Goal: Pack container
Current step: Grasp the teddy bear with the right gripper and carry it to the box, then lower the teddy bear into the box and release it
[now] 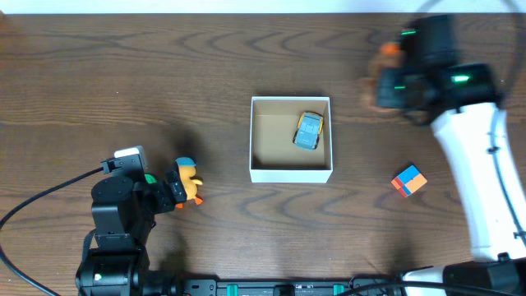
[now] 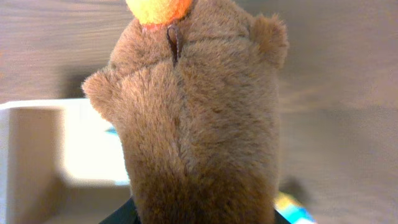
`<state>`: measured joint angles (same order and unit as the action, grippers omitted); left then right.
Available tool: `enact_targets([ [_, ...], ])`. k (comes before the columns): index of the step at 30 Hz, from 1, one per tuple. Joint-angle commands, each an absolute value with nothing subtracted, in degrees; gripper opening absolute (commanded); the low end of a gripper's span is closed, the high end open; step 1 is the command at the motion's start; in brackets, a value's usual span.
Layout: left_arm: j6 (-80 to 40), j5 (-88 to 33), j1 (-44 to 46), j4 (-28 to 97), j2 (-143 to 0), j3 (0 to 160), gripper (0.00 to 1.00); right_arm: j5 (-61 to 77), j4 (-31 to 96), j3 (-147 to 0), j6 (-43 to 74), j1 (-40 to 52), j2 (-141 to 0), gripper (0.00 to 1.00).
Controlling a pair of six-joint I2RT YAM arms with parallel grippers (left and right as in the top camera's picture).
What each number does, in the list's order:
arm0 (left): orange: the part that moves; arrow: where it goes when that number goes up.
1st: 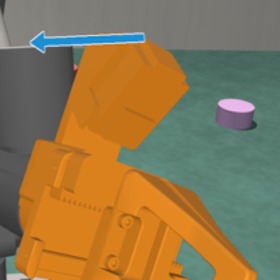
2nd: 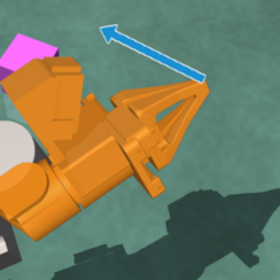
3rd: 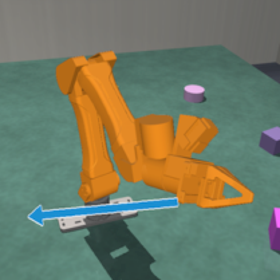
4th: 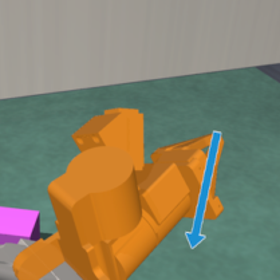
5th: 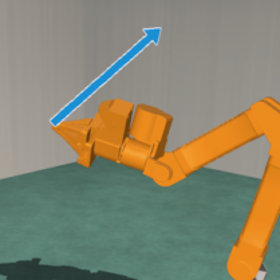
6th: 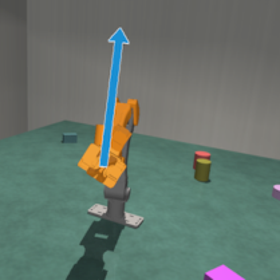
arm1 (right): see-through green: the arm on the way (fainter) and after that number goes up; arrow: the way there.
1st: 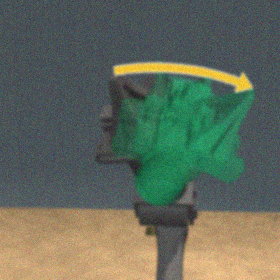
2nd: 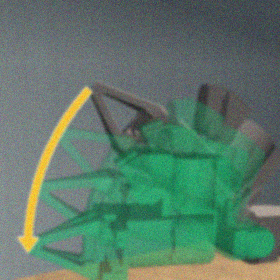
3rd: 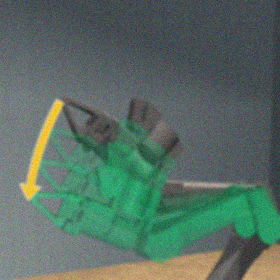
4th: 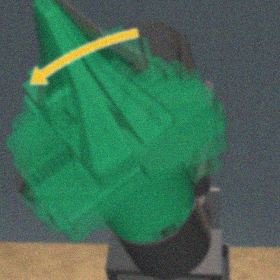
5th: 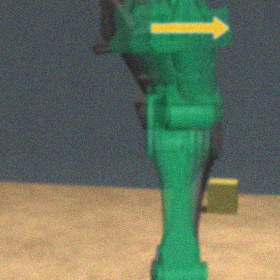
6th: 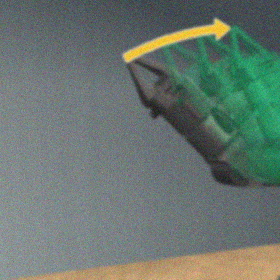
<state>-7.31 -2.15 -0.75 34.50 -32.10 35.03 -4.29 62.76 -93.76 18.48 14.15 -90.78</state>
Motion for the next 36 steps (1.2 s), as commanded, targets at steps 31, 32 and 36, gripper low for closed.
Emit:
enact_targets([
  [31,-7.44,-1.45,-1.06,34.70,-32.16,36.51,0.98,-4.51,51.57,-93.95,54.78,39.03,-117.03,0.09],
  [32,-7.42,-1.45,-1.06,34.81,-32.16,36.51,0.98,-4.64,51.16,-93.95,54.61,38.94,-117.08,0.15],
  [36,-7.42,-1.45,-1.06,35.35,-32.16,36.51,0.98,-4.91,48.53,-93.97,52.29,38.92,-117.01,0.49],
])
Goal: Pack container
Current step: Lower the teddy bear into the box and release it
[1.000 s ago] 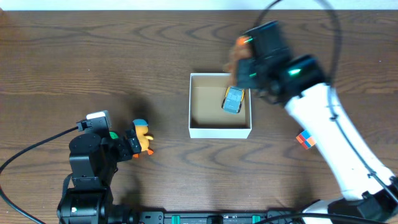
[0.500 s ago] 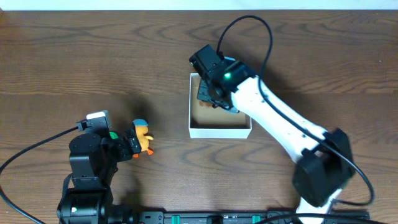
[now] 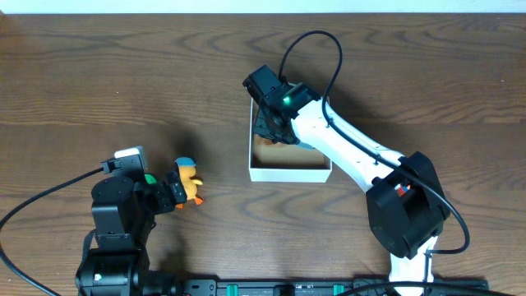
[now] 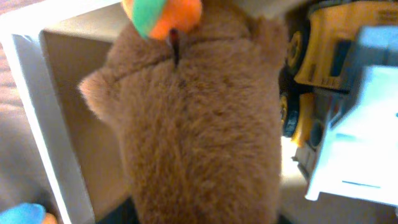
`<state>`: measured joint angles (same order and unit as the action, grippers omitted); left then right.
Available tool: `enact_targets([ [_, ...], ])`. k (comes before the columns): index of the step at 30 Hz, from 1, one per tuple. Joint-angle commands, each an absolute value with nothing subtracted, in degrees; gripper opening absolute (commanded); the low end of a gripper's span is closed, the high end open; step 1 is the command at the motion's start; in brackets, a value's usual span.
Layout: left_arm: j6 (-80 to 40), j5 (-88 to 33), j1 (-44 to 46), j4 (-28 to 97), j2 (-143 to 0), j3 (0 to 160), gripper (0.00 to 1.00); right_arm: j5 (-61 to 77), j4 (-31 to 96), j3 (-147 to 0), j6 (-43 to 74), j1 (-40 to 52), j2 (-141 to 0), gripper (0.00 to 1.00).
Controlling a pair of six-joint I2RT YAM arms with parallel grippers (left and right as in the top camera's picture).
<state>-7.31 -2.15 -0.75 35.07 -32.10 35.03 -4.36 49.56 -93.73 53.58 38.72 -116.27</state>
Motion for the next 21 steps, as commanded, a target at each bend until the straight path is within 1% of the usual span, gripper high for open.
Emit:
enact_targets([
  [1,-7.42,-1.45,-1.06,35.40,-32.16,36.51,0.98,-4.91,48.40,-93.97,51.75,38.92,-117.01,0.53],
  [5,-7.42,-1.45,-1.06,35.48,-32.16,36.51,0.98,-4.93,48.42,-93.97,50.48,39.03,-117.01,0.60],
  [8,-7.42,-1.45,-1.06,35.48,-32.16,36.51,0.98,-4.95,48.58,-93.97,50.04,39.03,-117.03,0.59],
  [11,-7.42,-1.45,-1.06,35.53,-32.16,36.49,0.98,-4.93,49.34,-93.97,50.04,39.07,-117.01,0.55],
  [13,-7.42,-1.45,-1.06,35.53,-32.16,36.51,0.98,-4.91,50.30,-93.97,50.09,39.24,-117.01,0.54],
  [19,-7.42,-1.45,-1.06,35.53,-32.16,36.51,0.98,-7.68,52.07,-93.97,50.09,40.86,-116.71,0.56],
  [21,-7.42,-1.45,-1.06,35.53,-32.16,36.51,0.98,-9.85,51.83,-93.97,50.06,41.67,-116.22,0.60],
])
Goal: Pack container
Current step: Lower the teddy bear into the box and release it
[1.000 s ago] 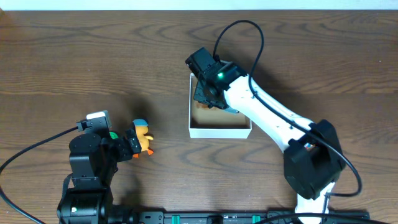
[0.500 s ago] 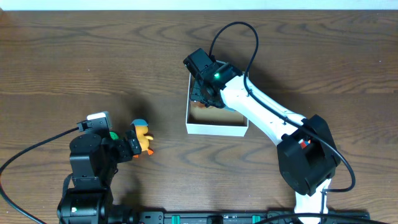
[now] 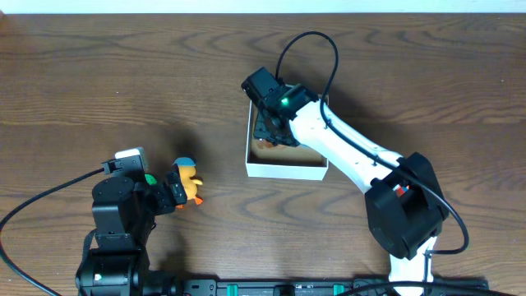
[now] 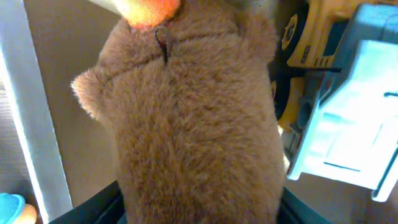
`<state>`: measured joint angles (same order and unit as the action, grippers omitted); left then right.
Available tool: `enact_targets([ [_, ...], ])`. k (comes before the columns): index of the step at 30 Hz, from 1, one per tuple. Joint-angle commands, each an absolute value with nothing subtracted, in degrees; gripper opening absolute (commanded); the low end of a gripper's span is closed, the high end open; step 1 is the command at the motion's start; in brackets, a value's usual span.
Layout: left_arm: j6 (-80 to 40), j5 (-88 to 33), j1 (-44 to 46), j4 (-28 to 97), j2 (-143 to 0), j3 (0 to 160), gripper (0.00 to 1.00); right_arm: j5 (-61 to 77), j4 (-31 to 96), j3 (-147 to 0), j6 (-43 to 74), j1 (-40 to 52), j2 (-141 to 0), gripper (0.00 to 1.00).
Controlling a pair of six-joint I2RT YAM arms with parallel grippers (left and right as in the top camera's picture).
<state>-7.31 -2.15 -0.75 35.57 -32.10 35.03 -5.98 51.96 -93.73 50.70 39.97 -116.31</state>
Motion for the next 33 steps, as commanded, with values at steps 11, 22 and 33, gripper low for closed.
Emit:
enact_targets([
  [11,-7.42,-1.45,-1.06,35.57,-32.16,36.51,0.98,-12.03,51.77,-94.00,50.06,41.74,-115.83,0.74],
  [22,-7.42,-1.45,-1.06,35.55,-32.16,36.51,0.98,-10.46,51.07,-94.50,36.49,41.74,-109.47,0.43],
  [33,-7.42,-1.45,-1.06,35.55,-32.16,36.51,0.98,-0.32,59.83,-92.01,29.91,42.81,-108.88,0.24],
])
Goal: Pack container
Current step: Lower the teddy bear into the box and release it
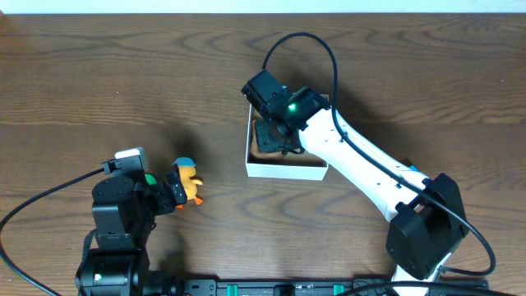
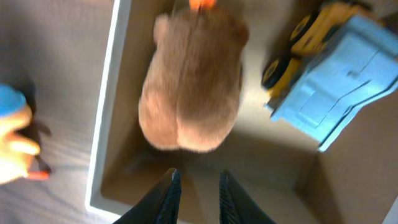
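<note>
The white box [image 1: 283, 171] stands mid-table, its left wall [image 2: 107, 118] close in the right wrist view. A brown plush toy [image 2: 193, 93] with an orange top lies inside on the box floor, next to a yellow and light-blue toy truck [image 2: 329, 81]. My right gripper [image 2: 198, 186] hangs open just above the box, its fingers clear of the plush. In the overhead view the plush [image 1: 265, 141] shows beside that arm. My left gripper [image 1: 174, 194] rests left of the box, shut on a yellow duck toy [image 1: 190, 179] with a blue cap.
The right arm [image 1: 362, 168] stretches across the table from the front right and covers the box's right half, hiding the truck in the overhead view. Dark wooden tabletop [image 1: 123, 74] surrounds the box. The duck toy [image 2: 12, 134] shows at the wrist view's left edge.
My right gripper has let go of the brown plush and now stands higher, open; the plush lies on the box floor. The left arm and duck have not moved.
My right gripper held the plush off to the back right of the box, with only the truck inside. Then it held the plush over the box's left half, then lower beside the truck. Now the plush rests there, released. The left gripper kept the duck throughout.
</note>
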`<state>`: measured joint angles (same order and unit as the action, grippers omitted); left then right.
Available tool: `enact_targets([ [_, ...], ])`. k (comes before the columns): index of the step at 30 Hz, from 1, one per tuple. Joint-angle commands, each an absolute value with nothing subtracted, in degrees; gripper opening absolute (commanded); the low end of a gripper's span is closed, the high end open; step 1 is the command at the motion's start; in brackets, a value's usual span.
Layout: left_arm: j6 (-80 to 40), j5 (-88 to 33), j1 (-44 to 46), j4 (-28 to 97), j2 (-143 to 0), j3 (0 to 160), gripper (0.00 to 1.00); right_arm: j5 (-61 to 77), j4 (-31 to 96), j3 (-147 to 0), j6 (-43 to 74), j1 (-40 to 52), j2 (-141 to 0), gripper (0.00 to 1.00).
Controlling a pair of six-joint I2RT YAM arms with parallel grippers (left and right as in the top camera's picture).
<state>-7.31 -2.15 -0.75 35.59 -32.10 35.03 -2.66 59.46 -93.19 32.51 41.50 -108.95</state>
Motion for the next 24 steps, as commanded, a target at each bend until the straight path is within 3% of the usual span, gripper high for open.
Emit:
enact_targets([
  [1,-7.42,-1.45,-1.06,35.55,-32.16,36.51,0.98,-0.34,59.77,-91.59,29.89,42.83,-108.88,0.24],
  [13,-7.42,-1.45,-1.06,35.55,-32.16,36.51,0.98,6.42,52.03,-85.01,23.59,42.83,-108.88,0.29],
  [24,-7.42,-1.45,-1.06,35.55,-32.16,36.51,0.98,-4.54,39.79,-82.17,23.53,42.78,-108.88,0.32],
])
